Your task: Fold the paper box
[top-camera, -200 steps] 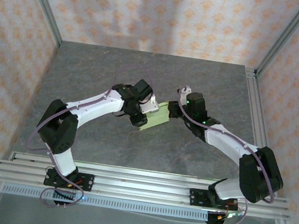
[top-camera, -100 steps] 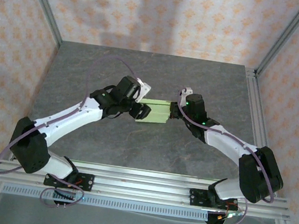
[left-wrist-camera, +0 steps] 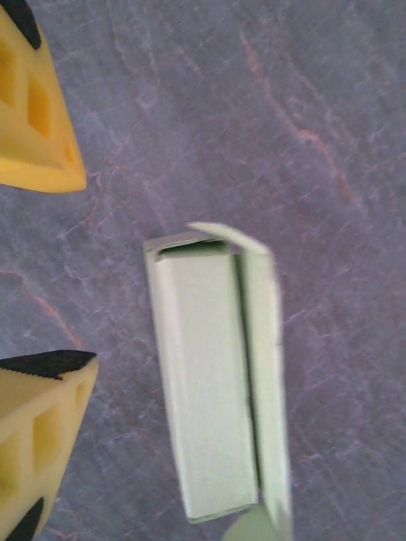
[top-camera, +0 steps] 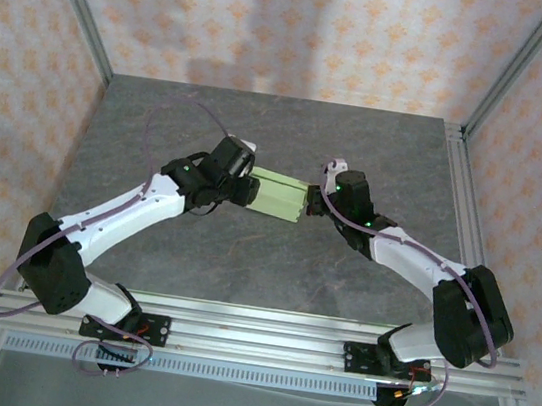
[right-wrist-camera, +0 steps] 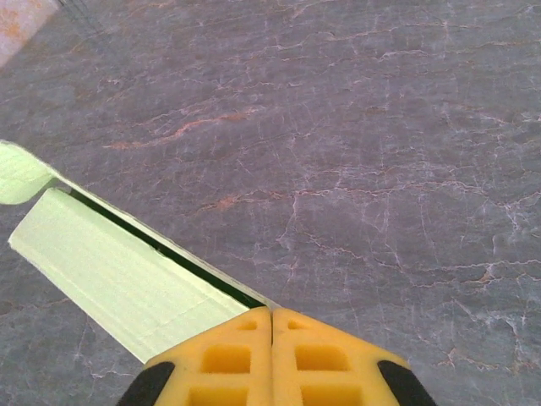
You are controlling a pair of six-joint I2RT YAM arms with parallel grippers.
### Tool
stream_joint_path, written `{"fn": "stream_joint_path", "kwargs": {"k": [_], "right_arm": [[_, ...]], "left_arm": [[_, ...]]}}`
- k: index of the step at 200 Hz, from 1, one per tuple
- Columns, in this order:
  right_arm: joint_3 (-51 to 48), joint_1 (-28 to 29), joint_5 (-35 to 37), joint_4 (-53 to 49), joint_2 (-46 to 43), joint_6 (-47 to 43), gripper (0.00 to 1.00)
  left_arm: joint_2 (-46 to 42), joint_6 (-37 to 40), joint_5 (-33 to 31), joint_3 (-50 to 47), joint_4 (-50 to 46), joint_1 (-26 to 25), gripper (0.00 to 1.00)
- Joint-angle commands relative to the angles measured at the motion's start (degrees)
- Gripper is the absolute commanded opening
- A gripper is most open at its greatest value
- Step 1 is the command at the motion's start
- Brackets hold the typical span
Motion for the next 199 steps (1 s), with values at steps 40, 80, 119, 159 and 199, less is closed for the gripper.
{"fn": "stream_joint_path", "kwargs": {"k": [40, 80, 119, 159, 199], "right_arm": [[2.35, 0.42, 0.18, -1.16, -0.53, -2.41, 0.00], [2.97, 0.47, 0.13, -1.78, -0.22, -2.59, 0.00], [3.71, 0.44, 0.21, -2.12, 0.65, -1.82, 0.00], [4.64, 0.46, 0.09, -2.57, 1.67, -1.97, 0.00], [5.08, 0.42, 0.00, -2.62, 2.28, -1.73, 0.00]], "left_arm": [[7.59, 5.23, 0.21, 7.07, -5.60, 5.78, 0.40], [9.07, 5.32, 4.32, 8.07, -5.47, 6.20, 0.37], [7.32, 3.87, 6.43, 7.68, -4.53, 6.18, 0.41], [7.14, 3.87, 9.27, 7.80, -4.86, 6.17, 0.42], [10.36, 3.52, 10.23, 8.47, -5.31, 6.13, 0.37]]}}
